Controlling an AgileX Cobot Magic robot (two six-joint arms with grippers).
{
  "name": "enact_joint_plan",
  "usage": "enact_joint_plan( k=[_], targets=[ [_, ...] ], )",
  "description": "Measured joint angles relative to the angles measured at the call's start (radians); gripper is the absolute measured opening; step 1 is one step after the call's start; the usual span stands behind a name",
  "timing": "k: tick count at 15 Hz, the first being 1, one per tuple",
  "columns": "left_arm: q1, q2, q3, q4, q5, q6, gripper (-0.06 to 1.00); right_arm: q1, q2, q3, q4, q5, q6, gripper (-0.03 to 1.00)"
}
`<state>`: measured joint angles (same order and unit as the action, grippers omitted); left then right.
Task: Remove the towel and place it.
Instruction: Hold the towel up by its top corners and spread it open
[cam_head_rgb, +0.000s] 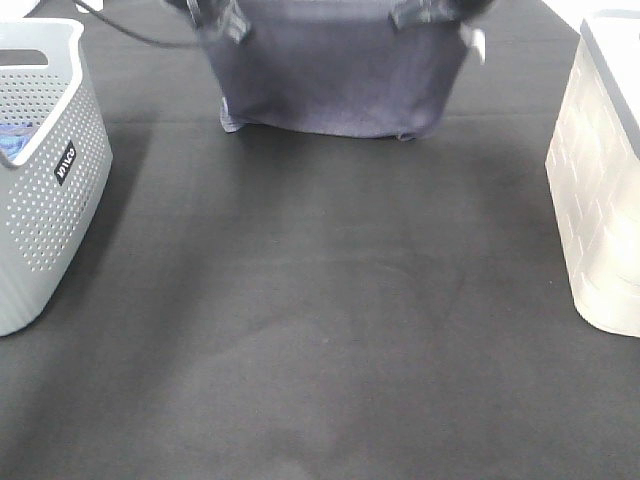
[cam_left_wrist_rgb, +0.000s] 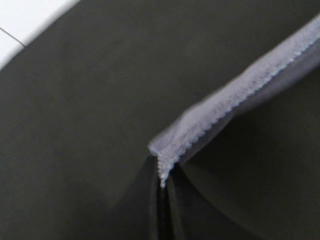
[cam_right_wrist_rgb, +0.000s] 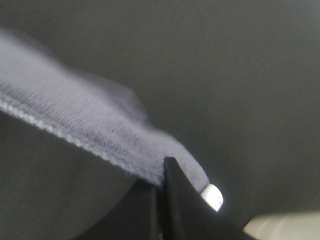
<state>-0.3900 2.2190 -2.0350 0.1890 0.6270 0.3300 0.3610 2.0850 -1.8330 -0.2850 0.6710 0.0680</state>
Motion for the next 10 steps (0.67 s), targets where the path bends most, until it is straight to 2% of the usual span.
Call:
enact_joint_plan(
  k=[1,2,4,6,7,10],
  targets=[
    [-0.003,0.0,0.0,-0.058,0.218,0.041,0.0,-0.001,0.0,0.005,0.225,0.161,-0.187,0.0],
    [-0.003,0.0,0.0,-0.073,0.263,0.052,0.0,-0.001,0.0,0.005,0.264,0.202,-0.222,0.0],
    [-0.003,-0.001,0.0,-0.131,0.443,0.085,0.0,-0.001,0.0,0.005,0.336,0.336,-0.288,0.0],
    [-0.003,0.023,-0.001,-0.181,0.549,0.092,0.0,-0.001,0.015,0.005,0.356,0.485,-0.322,0.0],
    [-0.003,0.042,-0.001,-0.196,0.574,0.098,0.0,-0.001,0.035,0.005,0.358,0.527,-0.332,0.0],
    [-0.003,0.059,0.037,-0.242,0.581,0.111,0.0,-0.001,0.082,0.005,0.379,0.54,-0.332,0.0]
  ],
)
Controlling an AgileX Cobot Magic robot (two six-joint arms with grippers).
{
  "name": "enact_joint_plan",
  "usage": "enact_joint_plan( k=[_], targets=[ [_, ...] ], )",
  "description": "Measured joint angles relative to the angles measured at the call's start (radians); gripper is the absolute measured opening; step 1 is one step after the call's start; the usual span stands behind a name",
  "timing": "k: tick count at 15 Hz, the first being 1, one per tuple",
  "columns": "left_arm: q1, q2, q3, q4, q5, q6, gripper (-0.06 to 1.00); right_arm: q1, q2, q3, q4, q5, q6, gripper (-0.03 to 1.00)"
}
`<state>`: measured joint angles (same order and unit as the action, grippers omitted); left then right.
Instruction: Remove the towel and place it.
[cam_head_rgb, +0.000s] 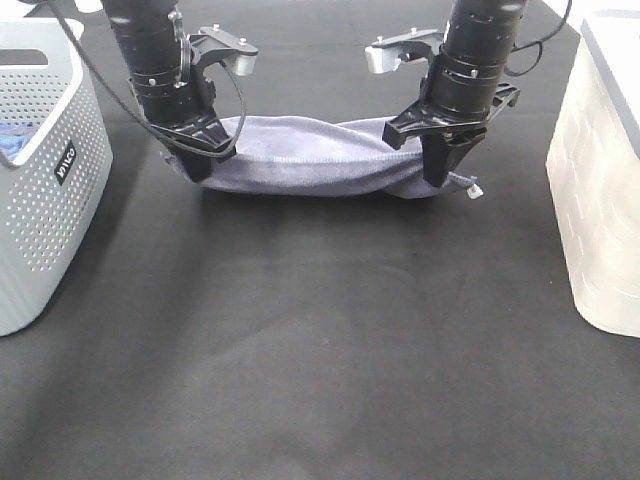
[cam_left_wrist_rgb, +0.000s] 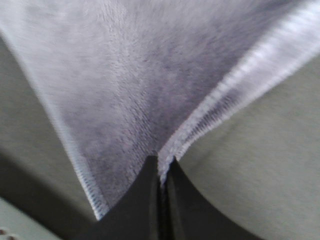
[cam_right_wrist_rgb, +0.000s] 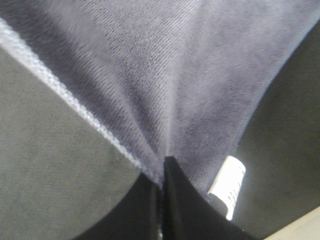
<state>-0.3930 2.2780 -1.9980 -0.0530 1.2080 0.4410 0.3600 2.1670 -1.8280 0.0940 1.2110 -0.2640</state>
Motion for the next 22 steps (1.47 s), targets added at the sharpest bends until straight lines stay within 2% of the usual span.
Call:
enact_joint_plan(
  k=[3,7,11,18,22],
  targets=[
    [-0.003,-0.013,0.072,-0.058,0.001,-0.009,0.0,0.0,0.0,0.017,0.052,0.001,0.0,0.0],
    [-0.005,-0.087,0.236,-0.062,0.002,-0.018,0.0,0.0,-0.013,0.178,0.062,0.003,0.0,0.0],
    [-0.015,-0.095,0.362,-0.08,-0.005,-0.018,0.0,0.001,-0.026,0.201,0.072,0.001,0.0,0.0],
    [-0.023,-0.168,0.501,-0.097,-0.011,0.004,0.0,0.002,-0.106,0.392,0.147,-0.003,0.0,0.0],
    [-0.026,-0.169,0.533,-0.099,-0.011,0.026,0.0,0.005,-0.106,0.488,0.201,-0.009,-0.049,0.0]
  ],
)
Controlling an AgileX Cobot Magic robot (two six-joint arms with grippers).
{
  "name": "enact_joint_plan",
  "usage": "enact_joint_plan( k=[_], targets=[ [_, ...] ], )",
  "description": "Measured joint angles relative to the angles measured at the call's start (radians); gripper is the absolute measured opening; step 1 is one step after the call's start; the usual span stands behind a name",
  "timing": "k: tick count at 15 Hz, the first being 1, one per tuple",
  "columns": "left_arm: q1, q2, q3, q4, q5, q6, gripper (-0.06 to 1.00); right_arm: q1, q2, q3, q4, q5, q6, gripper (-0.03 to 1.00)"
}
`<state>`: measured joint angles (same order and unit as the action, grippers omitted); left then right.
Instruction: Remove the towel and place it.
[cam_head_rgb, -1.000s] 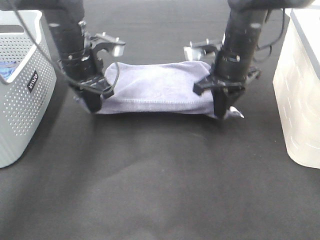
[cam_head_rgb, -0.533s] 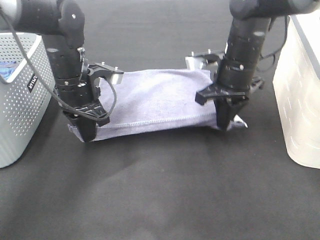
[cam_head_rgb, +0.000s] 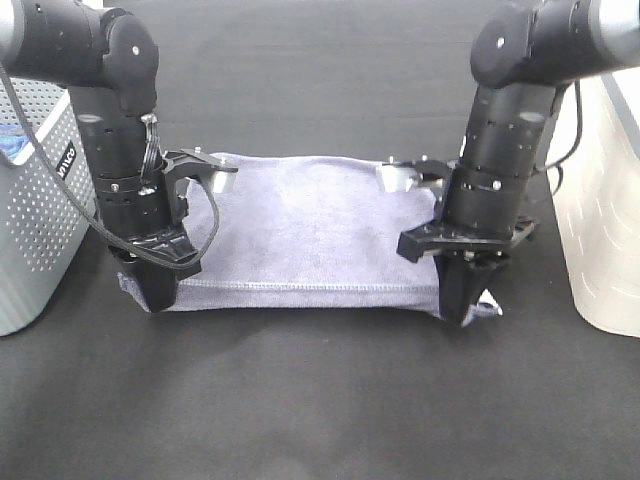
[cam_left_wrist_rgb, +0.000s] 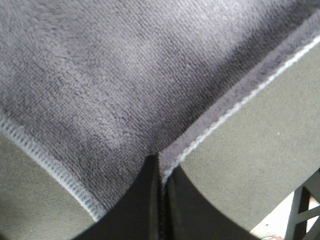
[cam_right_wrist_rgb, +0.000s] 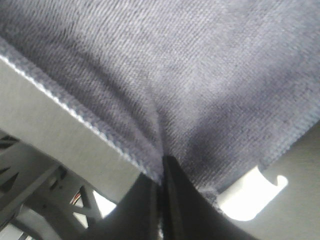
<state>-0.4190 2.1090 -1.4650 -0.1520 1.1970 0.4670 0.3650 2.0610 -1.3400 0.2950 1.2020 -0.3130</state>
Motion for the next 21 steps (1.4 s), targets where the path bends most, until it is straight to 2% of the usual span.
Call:
enact_joint_plan(
  k=[4,8,14,17,21],
  targets=[
    [0.0,0.0,0.025,0.002,0.0,0.076,0.0,0.0,0.018,0.003,-0.004,-0.001,-0.001,0.0],
    [0.0,0.0,0.025,0.008,0.0,0.086,0.0,0.0,0.048,0.003,-0.008,-0.018,-0.002,0.04],
    [0.0,0.0,0.027,0.032,0.003,0.097,0.0,0.0,0.06,0.003,-0.025,-0.019,-0.002,0.22],
    [0.0,0.0,0.027,0.033,0.003,0.098,0.0,0.0,0.06,0.003,-0.026,-0.017,-0.002,0.37],
    [0.0,0.0,0.027,0.039,0.003,0.098,0.0,0.0,0.06,0.003,-0.034,-0.014,0.032,0.49]
  ],
)
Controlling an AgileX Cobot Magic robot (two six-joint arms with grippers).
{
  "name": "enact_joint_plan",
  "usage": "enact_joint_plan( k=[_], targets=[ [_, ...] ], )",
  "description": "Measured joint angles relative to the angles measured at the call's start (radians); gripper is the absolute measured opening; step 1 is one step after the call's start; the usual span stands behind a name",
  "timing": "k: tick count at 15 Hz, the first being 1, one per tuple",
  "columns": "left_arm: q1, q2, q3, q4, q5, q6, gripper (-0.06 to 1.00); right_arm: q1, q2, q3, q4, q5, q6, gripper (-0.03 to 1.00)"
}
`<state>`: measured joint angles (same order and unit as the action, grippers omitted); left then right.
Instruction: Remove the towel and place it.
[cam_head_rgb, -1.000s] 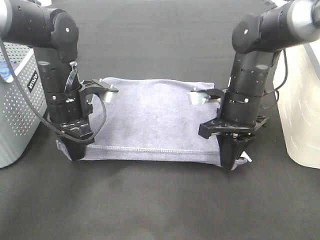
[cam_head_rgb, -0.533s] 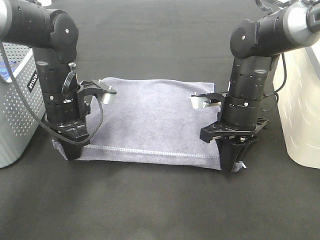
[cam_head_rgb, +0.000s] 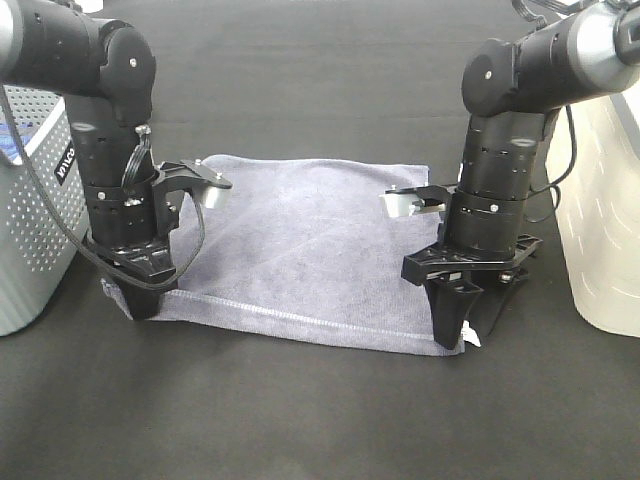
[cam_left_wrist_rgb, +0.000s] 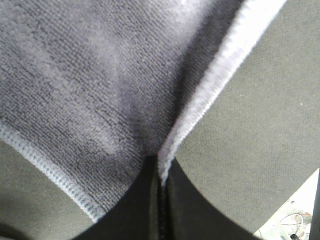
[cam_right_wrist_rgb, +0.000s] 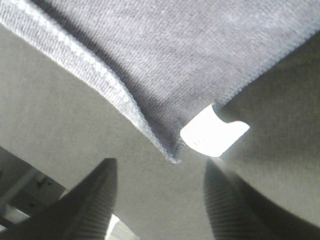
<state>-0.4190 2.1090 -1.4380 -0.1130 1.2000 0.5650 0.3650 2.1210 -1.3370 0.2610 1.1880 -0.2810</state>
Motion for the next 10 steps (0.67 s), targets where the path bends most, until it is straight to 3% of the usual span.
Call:
enact_joint_plan(
  k=[6,10],
  targets=[
    [0.0,0.0,0.0,0.0,0.0,-0.016,0.01,0.0,-0.005,0.0,-0.009,0.022,0.055,0.55],
    [0.0,0.0,0.0,-0.007,0.004,-0.017,0.15,0.0,-0.023,0.015,-0.002,0.022,0.071,0.55]
  ],
)
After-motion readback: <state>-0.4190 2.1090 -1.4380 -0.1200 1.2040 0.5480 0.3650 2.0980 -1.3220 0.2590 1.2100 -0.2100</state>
